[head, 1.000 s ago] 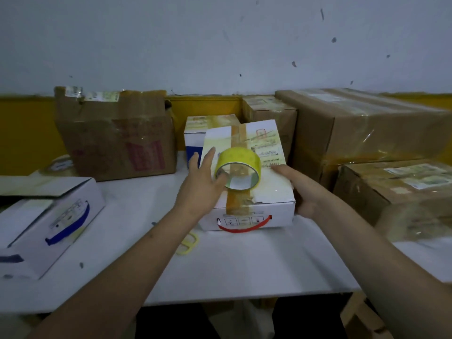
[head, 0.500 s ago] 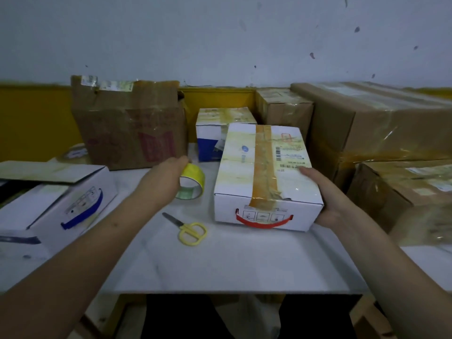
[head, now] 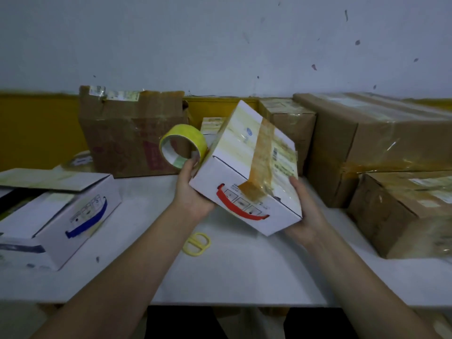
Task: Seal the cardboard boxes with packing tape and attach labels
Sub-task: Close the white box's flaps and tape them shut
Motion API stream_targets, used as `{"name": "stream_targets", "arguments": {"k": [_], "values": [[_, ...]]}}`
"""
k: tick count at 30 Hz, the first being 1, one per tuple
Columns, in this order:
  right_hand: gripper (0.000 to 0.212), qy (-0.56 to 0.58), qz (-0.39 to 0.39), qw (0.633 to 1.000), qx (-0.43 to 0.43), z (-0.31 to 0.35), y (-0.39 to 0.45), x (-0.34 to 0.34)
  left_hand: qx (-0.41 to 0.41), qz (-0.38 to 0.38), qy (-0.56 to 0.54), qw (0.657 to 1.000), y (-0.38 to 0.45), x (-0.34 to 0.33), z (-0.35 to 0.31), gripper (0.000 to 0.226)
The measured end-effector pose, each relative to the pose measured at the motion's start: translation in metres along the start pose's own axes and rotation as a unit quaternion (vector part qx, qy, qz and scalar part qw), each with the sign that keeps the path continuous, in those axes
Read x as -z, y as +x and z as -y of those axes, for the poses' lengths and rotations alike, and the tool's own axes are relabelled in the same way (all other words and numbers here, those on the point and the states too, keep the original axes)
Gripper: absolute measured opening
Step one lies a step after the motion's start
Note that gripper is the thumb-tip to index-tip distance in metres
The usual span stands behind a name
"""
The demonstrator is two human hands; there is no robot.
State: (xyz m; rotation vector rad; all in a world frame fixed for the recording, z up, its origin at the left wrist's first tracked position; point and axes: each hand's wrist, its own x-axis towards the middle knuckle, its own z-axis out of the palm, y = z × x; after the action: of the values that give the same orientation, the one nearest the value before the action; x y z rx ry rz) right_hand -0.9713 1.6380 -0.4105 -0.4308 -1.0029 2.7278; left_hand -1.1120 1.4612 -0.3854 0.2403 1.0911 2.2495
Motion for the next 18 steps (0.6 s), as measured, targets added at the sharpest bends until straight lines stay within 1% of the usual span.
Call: {"name": "stream_targets", "arguments": {"k": [1,2,3,4,5,6,7,8,9,10,11,12,13,18], "values": [[0.041,-0.043,-0.028,0.999,0.006,-0.003,0.004,0.0,-0.011,0.013,-0.016,1.0,-0.003,-0.004,-0.004,0.039],[0.044,-0.119,-0.061,0.991,0.019,-0.005,0.008,0.0,-0.021,0.019,-0.025,0.999,-0.004,-0.007,-0.012,0.036],[0.046,-0.203,-0.095,0.974,0.039,-0.005,0.012,-0.001,-0.025,0.019,-0.021,0.999,-0.004,-0.009,-0.021,0.035],[0.05,-0.287,-0.117,0.949,0.062,-0.004,0.016,-0.002,-0.026,0.012,-0.003,1.0,-0.004,-0.011,-0.03,0.034],[0.058,-0.368,-0.133,0.916,0.087,-0.003,0.019,-0.004,-0.028,-0.001,0.027,0.999,-0.004,-0.016,-0.038,0.034],[0.069,-0.436,-0.138,0.882,0.111,0.0,0.019,-0.011,-0.031,-0.014,0.062,0.997,-0.005,-0.022,-0.043,0.033],[0.07,-0.491,-0.129,0.851,0.137,0.004,0.018,-0.021,-0.03,-0.021,0.104,0.994,-0.007,-0.029,-0.046,0.032],[0.057,-0.487,-0.109,0.854,0.146,0.009,0.019,-0.033,-0.024,-0.024,0.149,0.988,-0.008,-0.038,-0.046,0.031],[0.039,-0.457,-0.084,0.876,0.131,0.016,0.018,-0.046,-0.016,-0.027,0.192,0.981,-0.011,-0.049,-0.045,0.029],[0.034,-0.416,-0.069,0.902,0.099,0.023,0.016,-0.059,-0.011,-0.029,0.227,0.973,-0.013,-0.059,-0.041,0.028],[0.047,-0.385,-0.063,0.917,0.08,0.03,0.013,-0.067,-0.007,-0.028,0.254,0.967,-0.013,-0.067,-0.038,0.028],[0.061,-0.37,-0.056,0.925,0.063,0.037,0.014,-0.069,-0.003,-0.027,0.275,0.961,-0.013,-0.074,-0.034,0.028],[0.064,-0.371,-0.057,0.926,0.054,0.043,0.013,-0.069,0.002,-0.026,0.292,0.956,-0.012,-0.08,-0.031,0.029],[0.035,-0.35,-0.068,0.933,0.04,0.057,0.006,-0.06,-0.001,-0.017,0.346,0.938,-0.011,-0.09,-0.029,0.038]]}}
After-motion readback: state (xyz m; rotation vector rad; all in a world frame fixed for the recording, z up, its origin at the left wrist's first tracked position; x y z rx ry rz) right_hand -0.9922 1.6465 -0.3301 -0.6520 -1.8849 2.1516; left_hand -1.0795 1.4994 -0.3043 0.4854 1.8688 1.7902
